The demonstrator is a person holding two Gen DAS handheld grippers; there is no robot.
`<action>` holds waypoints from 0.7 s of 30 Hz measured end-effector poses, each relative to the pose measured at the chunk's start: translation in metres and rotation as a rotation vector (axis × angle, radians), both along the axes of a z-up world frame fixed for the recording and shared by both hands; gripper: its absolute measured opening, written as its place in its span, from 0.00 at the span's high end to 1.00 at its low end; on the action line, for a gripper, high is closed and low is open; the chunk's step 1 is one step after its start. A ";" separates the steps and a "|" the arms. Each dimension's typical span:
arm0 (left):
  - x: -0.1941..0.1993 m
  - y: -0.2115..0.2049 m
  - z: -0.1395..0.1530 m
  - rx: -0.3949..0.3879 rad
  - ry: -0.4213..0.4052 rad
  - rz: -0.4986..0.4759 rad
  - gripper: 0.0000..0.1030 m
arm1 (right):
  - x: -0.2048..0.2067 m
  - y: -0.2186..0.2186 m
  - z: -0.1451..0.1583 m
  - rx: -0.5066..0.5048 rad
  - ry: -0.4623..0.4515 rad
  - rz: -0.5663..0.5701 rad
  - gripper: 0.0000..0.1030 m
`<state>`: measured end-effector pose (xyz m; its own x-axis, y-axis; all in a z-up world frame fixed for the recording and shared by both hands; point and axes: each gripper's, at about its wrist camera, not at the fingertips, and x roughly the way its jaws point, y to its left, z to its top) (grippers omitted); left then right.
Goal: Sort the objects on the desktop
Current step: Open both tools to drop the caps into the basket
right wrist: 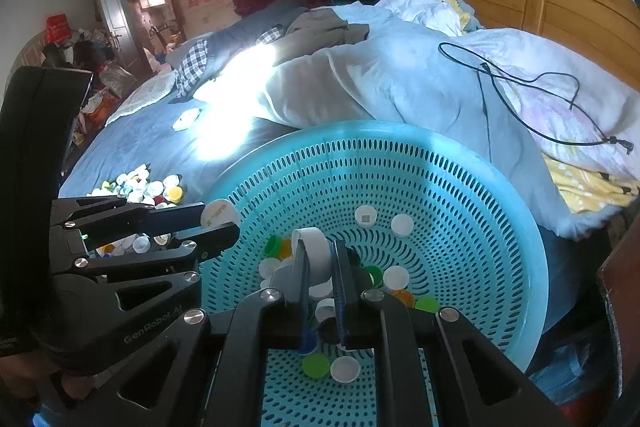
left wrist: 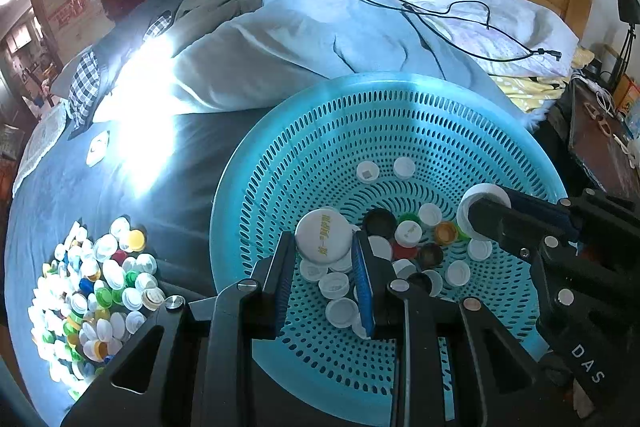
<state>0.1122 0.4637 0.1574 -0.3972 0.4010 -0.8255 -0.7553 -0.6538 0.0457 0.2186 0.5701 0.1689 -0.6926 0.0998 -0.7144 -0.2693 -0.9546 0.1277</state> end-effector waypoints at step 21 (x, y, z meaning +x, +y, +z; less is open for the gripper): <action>-0.001 -0.003 -0.002 0.005 0.010 0.014 0.75 | 0.002 0.000 0.000 0.004 0.016 -0.016 0.79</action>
<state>0.1109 0.4602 0.1556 -0.4110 0.3998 -0.8193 -0.7455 -0.6647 0.0496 0.2206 0.5699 0.1693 -0.7021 0.1143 -0.7028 -0.2827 -0.9507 0.1278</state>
